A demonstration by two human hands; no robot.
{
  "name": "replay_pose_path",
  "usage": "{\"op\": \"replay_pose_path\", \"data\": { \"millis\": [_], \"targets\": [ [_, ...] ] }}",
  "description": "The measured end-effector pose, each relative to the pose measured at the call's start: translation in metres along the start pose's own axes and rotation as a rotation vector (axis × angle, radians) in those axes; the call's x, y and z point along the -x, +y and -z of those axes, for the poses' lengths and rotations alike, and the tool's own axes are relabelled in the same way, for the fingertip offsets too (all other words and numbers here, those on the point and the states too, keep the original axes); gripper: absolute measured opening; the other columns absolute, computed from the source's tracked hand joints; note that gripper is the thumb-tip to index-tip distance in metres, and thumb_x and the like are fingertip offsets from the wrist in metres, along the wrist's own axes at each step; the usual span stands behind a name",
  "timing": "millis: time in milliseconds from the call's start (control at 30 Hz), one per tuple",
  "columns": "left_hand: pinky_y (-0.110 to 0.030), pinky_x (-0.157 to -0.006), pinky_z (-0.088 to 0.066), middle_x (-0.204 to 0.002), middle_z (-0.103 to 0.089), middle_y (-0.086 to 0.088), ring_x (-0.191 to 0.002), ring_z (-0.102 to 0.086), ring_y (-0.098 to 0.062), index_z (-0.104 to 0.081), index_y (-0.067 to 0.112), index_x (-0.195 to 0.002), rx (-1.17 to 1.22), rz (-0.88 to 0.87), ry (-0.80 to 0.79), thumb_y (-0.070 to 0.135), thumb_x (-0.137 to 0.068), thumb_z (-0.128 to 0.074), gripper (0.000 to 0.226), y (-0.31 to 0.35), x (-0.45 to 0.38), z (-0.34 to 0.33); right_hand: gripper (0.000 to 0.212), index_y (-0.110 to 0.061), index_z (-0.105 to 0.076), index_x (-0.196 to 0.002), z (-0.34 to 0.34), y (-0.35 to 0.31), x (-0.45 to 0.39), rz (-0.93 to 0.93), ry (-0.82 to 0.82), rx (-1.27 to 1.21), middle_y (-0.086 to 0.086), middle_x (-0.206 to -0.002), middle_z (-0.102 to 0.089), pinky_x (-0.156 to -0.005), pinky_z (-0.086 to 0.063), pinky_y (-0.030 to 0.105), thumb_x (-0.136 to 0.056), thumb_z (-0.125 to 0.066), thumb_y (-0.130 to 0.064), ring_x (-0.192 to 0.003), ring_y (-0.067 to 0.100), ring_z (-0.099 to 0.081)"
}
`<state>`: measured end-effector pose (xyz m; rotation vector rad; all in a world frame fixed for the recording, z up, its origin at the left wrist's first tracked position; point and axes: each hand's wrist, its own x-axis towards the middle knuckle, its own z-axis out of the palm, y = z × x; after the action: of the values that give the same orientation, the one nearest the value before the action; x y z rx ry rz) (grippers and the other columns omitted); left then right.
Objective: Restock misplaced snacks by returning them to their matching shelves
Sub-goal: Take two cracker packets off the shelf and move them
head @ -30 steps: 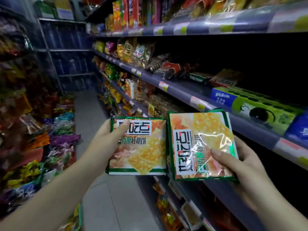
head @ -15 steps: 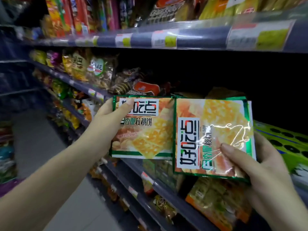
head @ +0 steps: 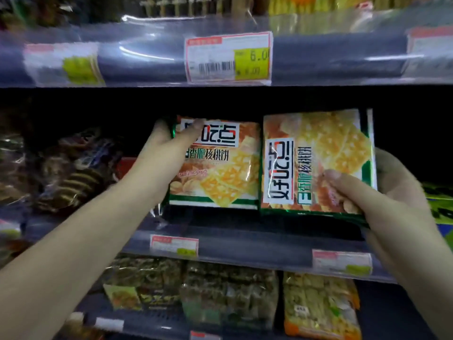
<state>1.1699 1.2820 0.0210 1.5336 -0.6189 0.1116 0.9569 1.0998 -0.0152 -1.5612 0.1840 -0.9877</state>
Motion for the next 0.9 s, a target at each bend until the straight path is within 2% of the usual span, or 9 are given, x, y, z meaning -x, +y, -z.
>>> {"op": "replay_pose_path", "data": {
  "millis": [100,167,267,367,467,567,700,833,900],
  "targets": [
    [-0.011,-0.075,-0.047,-0.099,-0.065,0.025,-0.092,-0.062,0.011,-0.052,0.034,-0.119,0.013,-0.030,-0.056,0.049,-0.082,-0.062,0.042,-0.010,-0.019,-0.010,0.075,-0.023,-0.055,-0.123,-0.008,0.003,-0.007,-0.006,0.084,0.034,-0.011,-0.105,-0.073,-0.074,-0.060,0.027,-0.054,-0.077,-0.046,-0.096,0.011,-0.071],
    [-0.004,-0.065,-0.044,-0.093,-0.062,0.030,-0.084,-0.059,0.018,-0.050,0.037,-0.118,0.026,-0.031,-0.068,0.046,-0.087,-0.062,0.034,-0.018,-0.025,-0.017,0.078,-0.024,-0.055,-0.123,-0.009,0.004,-0.007,-0.004,0.107,0.087,-0.010,-0.107,-0.072,-0.078,-0.059,0.031,-0.053,-0.078,-0.049,-0.098,0.011,-0.070],
    [-0.018,-0.083,-0.047,-0.109,-0.066,0.019,-0.105,-0.062,-0.001,-0.050,0.035,-0.124,0.057,-0.013,-0.102,0.054,-0.079,-0.063,0.051,-0.019,-0.028,-0.021,0.078,-0.030,-0.055,-0.122,-0.008,0.004,-0.008,-0.019,0.112,0.088,-0.006,-0.111,-0.072,-0.084,-0.055,0.040,-0.051,-0.080,-0.049,-0.102,0.014,-0.070],
    [-0.035,-0.098,-0.047,-0.122,-0.065,0.008,-0.114,-0.061,-0.012,-0.050,0.031,-0.124,0.080,-0.038,-0.120,0.052,-0.077,-0.061,0.053,-0.014,-0.037,-0.020,0.062,-0.032,-0.057,-0.116,-0.008,-0.003,-0.015,-0.040,0.096,0.029,-0.004,-0.107,-0.073,-0.079,-0.060,0.035,-0.058,-0.079,-0.033,-0.099,0.018,-0.071],
    [-0.032,-0.094,-0.048,-0.118,-0.067,0.005,-0.109,-0.063,-0.012,-0.052,0.021,-0.130,0.127,-0.032,-0.102,0.036,-0.090,-0.060,0.043,-0.012,-0.045,-0.019,0.060,-0.027,-0.058,-0.119,-0.014,-0.009,-0.018,-0.063,0.074,-0.014,-0.001,-0.109,-0.074,-0.083,-0.060,0.038,-0.062,-0.076,-0.031,-0.099,0.020,-0.071],
    [-0.040,-0.097,-0.049,-0.120,-0.067,-0.003,-0.113,-0.063,-0.022,-0.054,0.016,-0.129,0.146,0.002,-0.143,0.033,-0.090,-0.060,0.043,-0.014,-0.045,-0.025,0.066,-0.025,-0.055,-0.127,-0.032,-0.007,-0.018,-0.088,0.077,-0.032,0.000,-0.115,-0.072,-0.091,-0.053,0.042,-0.066,-0.074,-0.036,-0.104,0.019,-0.070],
    [-0.021,-0.074,-0.045,-0.107,-0.064,0.018,-0.099,-0.059,-0.001,-0.053,0.029,-0.120,0.134,-0.034,-0.131,0.031,-0.093,-0.060,0.028,-0.018,-0.038,-0.035,0.039,-0.028,-0.060,-0.121,-0.053,0.009,-0.018,-0.182,0.172,-0.213,-0.009,-0.097,-0.077,-0.078,-0.060,0.034,-0.083,-0.070,-0.026,-0.088,0.011,-0.074],
    [-0.043,-0.097,-0.050,-0.122,-0.061,-0.004,-0.114,-0.059,-0.023,-0.050,0.039,-0.107,0.206,-0.081,-0.075,0.028,-0.081,-0.063,0.031,-0.019,-0.033,-0.031,0.021,-0.021,-0.065,-0.108,-0.061,0.020,-0.017,-0.270,0.238,-0.281,-0.010,-0.087,-0.076,-0.082,-0.054,0.038,-0.088,-0.067,-0.022,-0.084,0.011,-0.073],
    [-0.042,-0.092,-0.052,-0.113,-0.064,-0.002,-0.106,-0.063,-0.023,-0.056,0.045,-0.095,0.203,-0.132,-0.111,0.025,-0.081,-0.058,0.025,-0.018,-0.030,-0.028,0.013,-0.013,-0.062,-0.102,-0.062,0.023,-0.019,-0.308,0.183,-0.309,-0.005,-0.077,-0.073,-0.080,-0.052,0.041,-0.089,-0.064,-0.013,-0.076,0.016,-0.070]
  ]
}}
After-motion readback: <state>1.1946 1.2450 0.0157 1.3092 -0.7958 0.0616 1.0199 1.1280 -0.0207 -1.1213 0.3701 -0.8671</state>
